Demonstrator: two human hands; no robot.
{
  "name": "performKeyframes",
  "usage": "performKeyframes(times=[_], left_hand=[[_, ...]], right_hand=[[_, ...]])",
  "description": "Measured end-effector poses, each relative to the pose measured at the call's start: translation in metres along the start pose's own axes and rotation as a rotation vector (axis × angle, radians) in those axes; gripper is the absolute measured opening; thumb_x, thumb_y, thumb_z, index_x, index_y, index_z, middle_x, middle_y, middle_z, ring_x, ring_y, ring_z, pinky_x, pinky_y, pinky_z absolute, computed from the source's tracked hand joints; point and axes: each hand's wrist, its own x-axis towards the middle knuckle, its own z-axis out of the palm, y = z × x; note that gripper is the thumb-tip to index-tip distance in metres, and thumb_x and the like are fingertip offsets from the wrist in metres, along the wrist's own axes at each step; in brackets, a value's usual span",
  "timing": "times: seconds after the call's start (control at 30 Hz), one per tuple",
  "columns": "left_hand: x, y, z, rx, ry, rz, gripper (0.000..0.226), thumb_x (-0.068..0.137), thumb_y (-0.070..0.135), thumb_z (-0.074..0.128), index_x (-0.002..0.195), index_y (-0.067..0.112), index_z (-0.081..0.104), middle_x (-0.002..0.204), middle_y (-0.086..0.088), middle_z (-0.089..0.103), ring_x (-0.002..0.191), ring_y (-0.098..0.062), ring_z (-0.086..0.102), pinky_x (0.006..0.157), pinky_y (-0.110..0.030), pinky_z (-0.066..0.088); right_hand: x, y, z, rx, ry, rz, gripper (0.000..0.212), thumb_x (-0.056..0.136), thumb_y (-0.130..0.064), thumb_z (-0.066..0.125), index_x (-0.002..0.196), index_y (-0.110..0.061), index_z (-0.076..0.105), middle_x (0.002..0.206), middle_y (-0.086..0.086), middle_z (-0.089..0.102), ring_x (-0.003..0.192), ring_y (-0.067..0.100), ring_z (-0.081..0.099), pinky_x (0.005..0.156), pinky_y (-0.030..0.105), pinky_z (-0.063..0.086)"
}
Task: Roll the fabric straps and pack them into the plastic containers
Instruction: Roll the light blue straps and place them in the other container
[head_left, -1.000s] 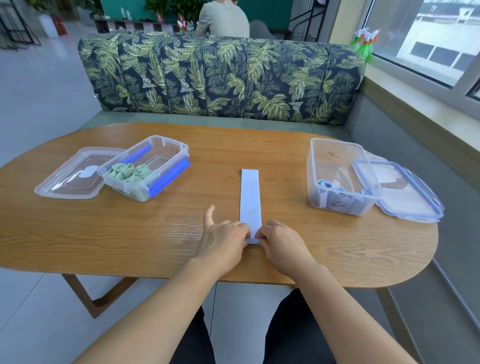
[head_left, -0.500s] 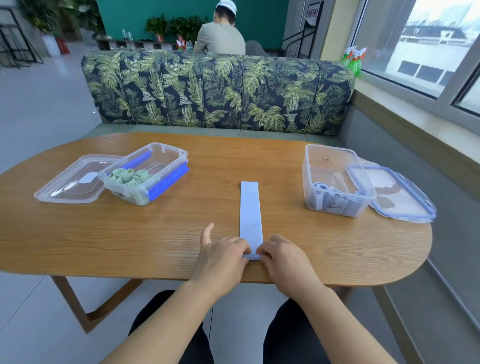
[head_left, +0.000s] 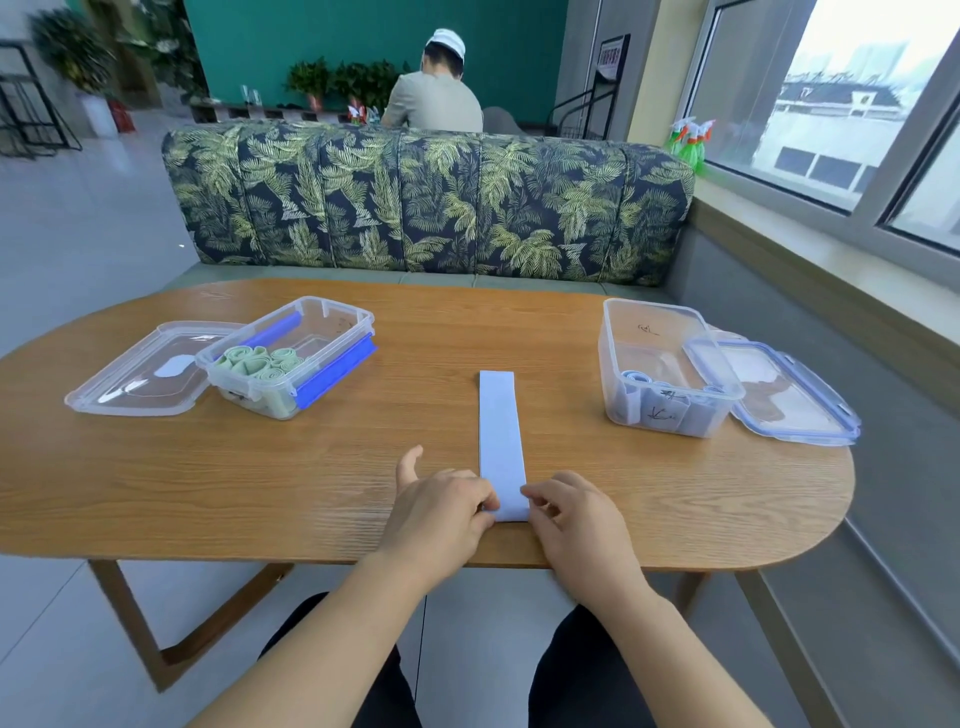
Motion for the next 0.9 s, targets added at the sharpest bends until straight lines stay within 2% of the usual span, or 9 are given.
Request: performKeyframes(times=[0.2, 0.37, 0.5, 0.67, 0.77, 0.9], left_hand=[[-0.002, 0.000, 0.003, 0.046, 0.024, 0.028, 0.015, 0.096, 0.037, 0.050, 0.105, 0.033, 0.062, 0.103, 0.016, 0.062, 0.106, -0.001, 0.052, 0.110, -0.038, -0.011], [-0.004, -0.007, 0.005, -0.022, 0.052, 0.053, 0.015, 0.093, 0.040, 0.054, 0.105, 0.034, 0.061, 0.105, 0.019, 0.060, 0.108, 0.003, 0.050, 0.111, -0.036, -0.008], [-0.002, -0.010, 0.008, -0.143, 0.057, 0.099, 0.020, 0.088, 0.042, 0.061, 0.107, 0.037, 0.061, 0.110, 0.026, 0.057, 0.112, 0.007, 0.045, 0.105, -0.025, 0.005], [0.002, -0.013, 0.016, -0.152, 0.106, 0.105, 0.016, 0.093, 0.044, 0.055, 0.102, 0.036, 0.066, 0.105, 0.024, 0.061, 0.107, 0.007, 0.046, 0.093, -0.023, 0.010], [0.003, -0.013, 0.021, -0.172, 0.188, 0.106, 0.024, 0.091, 0.050, 0.049, 0.096, 0.037, 0.069, 0.096, 0.023, 0.063, 0.098, 0.006, 0.050, 0.091, -0.026, 0.013], [0.004, -0.015, 0.030, -0.219, 0.258, 0.104, 0.034, 0.086, 0.056, 0.040, 0.089, 0.040, 0.069, 0.085, 0.022, 0.063, 0.089, 0.006, 0.050, 0.087, -0.029, 0.018]], right_hand=[[-0.008, 0.000, 0.009, 0.002, 0.023, -0.011, 0.019, 0.089, -0.016, 0.064, 0.105, -0.016, 0.074, 0.095, -0.007, 0.064, 0.096, 0.014, 0.055, 0.075, 0.023, 0.043], [-0.004, 0.002, 0.011, 0.025, 0.026, 0.000, 0.013, 0.090, -0.016, 0.064, 0.098, -0.018, 0.075, 0.088, -0.013, 0.056, 0.091, 0.010, 0.049, 0.070, 0.011, 0.034], [0.000, 0.003, 0.009, 0.024, 0.004, 0.000, 0.014, 0.092, -0.017, 0.062, 0.099, -0.019, 0.074, 0.086, -0.013, 0.051, 0.090, 0.010, 0.046, 0.073, 0.023, 0.040], [0.004, 0.004, 0.006, 0.016, -0.044, 0.018, 0.016, 0.096, -0.025, 0.057, 0.102, -0.024, 0.072, 0.086, -0.016, 0.049, 0.093, 0.007, 0.047, 0.071, 0.023, 0.040], [0.007, 0.005, 0.005, 0.001, -0.067, 0.042, 0.019, 0.098, -0.029, 0.053, 0.104, -0.027, 0.071, 0.086, -0.016, 0.048, 0.092, 0.004, 0.046, 0.068, 0.022, 0.036], [0.008, 0.007, 0.006, 0.008, -0.067, 0.062, 0.019, 0.098, -0.032, 0.053, 0.102, -0.030, 0.071, 0.079, -0.017, 0.046, 0.086, 0.002, 0.047, 0.067, 0.023, 0.038]])
